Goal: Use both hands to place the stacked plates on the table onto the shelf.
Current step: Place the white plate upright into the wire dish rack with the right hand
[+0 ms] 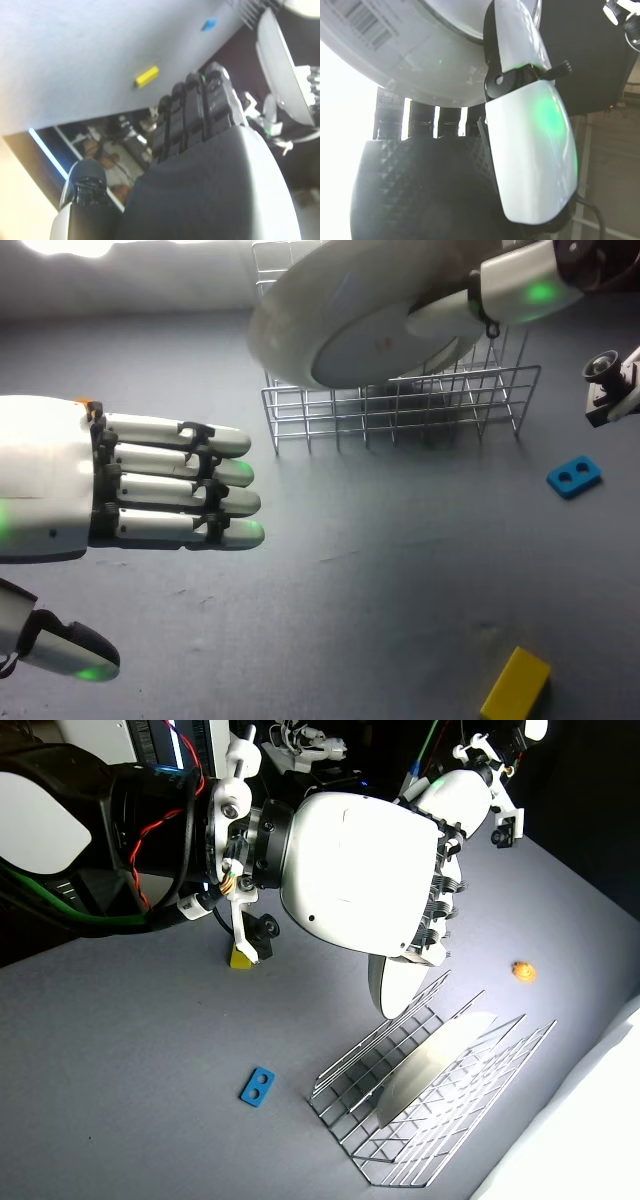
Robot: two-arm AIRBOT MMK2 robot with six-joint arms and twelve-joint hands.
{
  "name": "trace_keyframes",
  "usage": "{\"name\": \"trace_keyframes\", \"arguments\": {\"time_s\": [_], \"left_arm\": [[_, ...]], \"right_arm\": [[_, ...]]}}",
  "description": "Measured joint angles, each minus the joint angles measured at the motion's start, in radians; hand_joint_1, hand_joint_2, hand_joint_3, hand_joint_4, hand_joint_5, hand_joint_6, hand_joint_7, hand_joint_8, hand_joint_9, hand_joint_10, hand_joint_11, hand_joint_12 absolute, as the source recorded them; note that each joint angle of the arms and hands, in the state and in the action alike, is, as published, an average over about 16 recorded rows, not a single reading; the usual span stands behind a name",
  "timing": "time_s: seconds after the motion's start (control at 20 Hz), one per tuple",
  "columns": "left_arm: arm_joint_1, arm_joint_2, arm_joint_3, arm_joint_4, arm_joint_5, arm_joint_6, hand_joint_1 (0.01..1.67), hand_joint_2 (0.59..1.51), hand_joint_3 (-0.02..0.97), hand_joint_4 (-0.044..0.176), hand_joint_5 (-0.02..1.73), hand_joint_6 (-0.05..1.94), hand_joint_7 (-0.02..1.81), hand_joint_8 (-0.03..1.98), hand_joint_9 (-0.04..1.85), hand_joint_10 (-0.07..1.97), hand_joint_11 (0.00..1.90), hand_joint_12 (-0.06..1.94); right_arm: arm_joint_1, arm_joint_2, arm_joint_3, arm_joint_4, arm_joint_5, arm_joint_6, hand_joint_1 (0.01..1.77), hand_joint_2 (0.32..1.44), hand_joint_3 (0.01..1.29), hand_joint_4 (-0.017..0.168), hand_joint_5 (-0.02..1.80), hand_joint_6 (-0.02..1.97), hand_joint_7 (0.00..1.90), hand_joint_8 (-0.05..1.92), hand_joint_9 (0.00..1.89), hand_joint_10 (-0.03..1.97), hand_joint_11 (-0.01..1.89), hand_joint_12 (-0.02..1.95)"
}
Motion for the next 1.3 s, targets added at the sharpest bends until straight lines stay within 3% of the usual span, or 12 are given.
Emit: {"name": "trace_keyframes", "arguments": {"time_s": [0.25, 0.6, 1.0, 1.3], "left_arm": [[-0.038, 0.005, -0.024, 0.032, 0.008, -0.023, 0.02, 1.177, 0.017, 0.002, 0.11, 0.01, 0.12, 0.0, 0.1, 0.01, 0.02, 0.0], [-0.028, 0.015, -0.055, 0.001, 0.004, -0.031, 0.02, 1.174, 0.017, 0.003, 0.09, 0.01, 0.1, 0.0, 0.08, 0.01, 0.02, 0.0], [-0.024, 0.015, -0.067, -0.016, -0.028, -0.04, 0.02, 1.176, 0.017, 0.003, 0.09, 0.01, 0.1, 0.0, 0.07, 0.01, 0.02, 0.0], [-0.03, 0.014, -0.064, 0.021, -0.056, -0.043, 0.02, 1.177, 0.018, 0.002, 0.09, 0.01, 0.09, 0.0, 0.07, 0.01, 0.02, 0.0]], "right_arm": [[0.001, -0.007, 0.026, 0.028, -0.007, 0.019, 1.35, 1.02, 0.01, -0.004, 0.88, 1.03, 0.99, 0.95, 0.97, 1.13, 0.81, 1.33], [-0.004, -0.024, 0.065, 0.058, -0.011, 0.03, 1.36, 1.02, 0.01, -0.004, 0.88, 1.04, 0.98, 0.95, 0.97, 1.13, 0.81, 1.33], [-0.029, -0.069, 0.12, 0.066, -0.01, 0.028, 1.36, 1.02, 0.01, -0.004, 0.88, 1.02, 0.98, 0.95, 0.97, 1.13, 0.81, 1.32], [-0.057, -0.117, 0.169, 0.068, -0.002, 0.023, 1.36, 1.02, 0.01, -0.004, 0.9, 0.99, 0.99, 0.92, 0.98, 1.1, 0.8, 1.33]]}}
